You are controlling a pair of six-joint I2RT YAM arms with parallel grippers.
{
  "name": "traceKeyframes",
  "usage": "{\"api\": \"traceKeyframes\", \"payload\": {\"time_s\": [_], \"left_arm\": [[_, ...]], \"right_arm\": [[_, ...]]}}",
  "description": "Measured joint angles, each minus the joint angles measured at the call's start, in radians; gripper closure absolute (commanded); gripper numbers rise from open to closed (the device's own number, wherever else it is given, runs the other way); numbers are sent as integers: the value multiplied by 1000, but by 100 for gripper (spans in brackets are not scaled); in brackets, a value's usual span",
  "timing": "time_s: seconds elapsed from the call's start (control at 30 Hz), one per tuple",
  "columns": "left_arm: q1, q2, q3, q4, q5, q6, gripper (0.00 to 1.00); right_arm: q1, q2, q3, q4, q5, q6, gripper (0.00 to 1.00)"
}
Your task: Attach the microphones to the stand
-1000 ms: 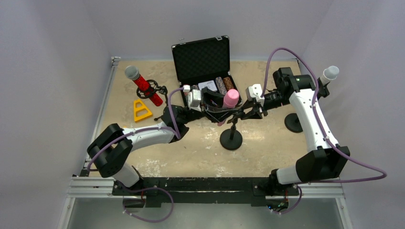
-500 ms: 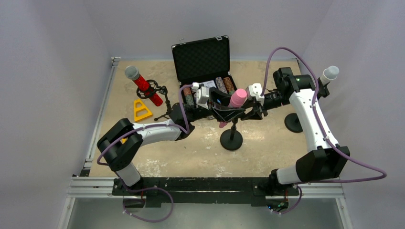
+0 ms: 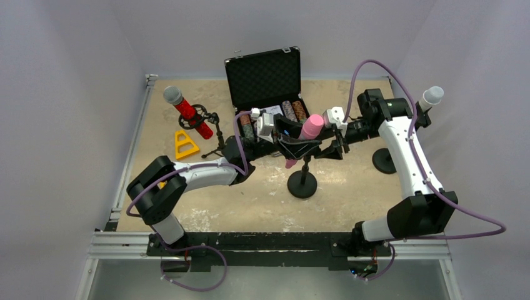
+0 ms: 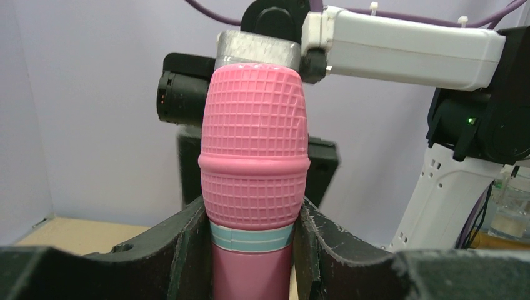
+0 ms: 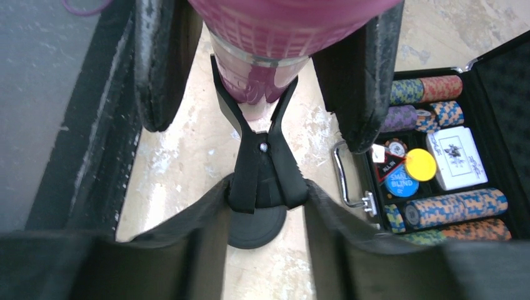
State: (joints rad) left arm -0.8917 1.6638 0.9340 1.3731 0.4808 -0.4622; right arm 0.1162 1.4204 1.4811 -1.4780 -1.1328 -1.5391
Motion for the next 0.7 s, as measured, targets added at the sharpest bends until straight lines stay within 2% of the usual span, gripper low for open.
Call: {"api": "traceKeyframes", "payload": {"time_s": [0.07,0.1,0.2,0.37,0.53,0.57,0.7], "left_arm": [[0,0,-5,-10,-9,-1,93],[-1,0,-9,-6,-18,-1,86],[-5,-6,-18,-2,-29,-1,69],[-5,-37,-55,0,-60,0,33],[-5,-76,-99,-3,-101,0,7],[-5,-86,-110,-5,-109,0,3],[-1,-129,-141,-6,-129,1,1]], "right_arm": [[0,0,-1,0,-25,7,18],[0,0,-1,-1,-38,11,15],[-5,0,-2,-1,-58,14,12],[-39,-13,-8,0,-68,21,10],[-76,-51,-17,0,-68,28,10],[-82,-60,-17,0,-68,29,9],[-107,-94,-18,0,-69,35,8]]}}
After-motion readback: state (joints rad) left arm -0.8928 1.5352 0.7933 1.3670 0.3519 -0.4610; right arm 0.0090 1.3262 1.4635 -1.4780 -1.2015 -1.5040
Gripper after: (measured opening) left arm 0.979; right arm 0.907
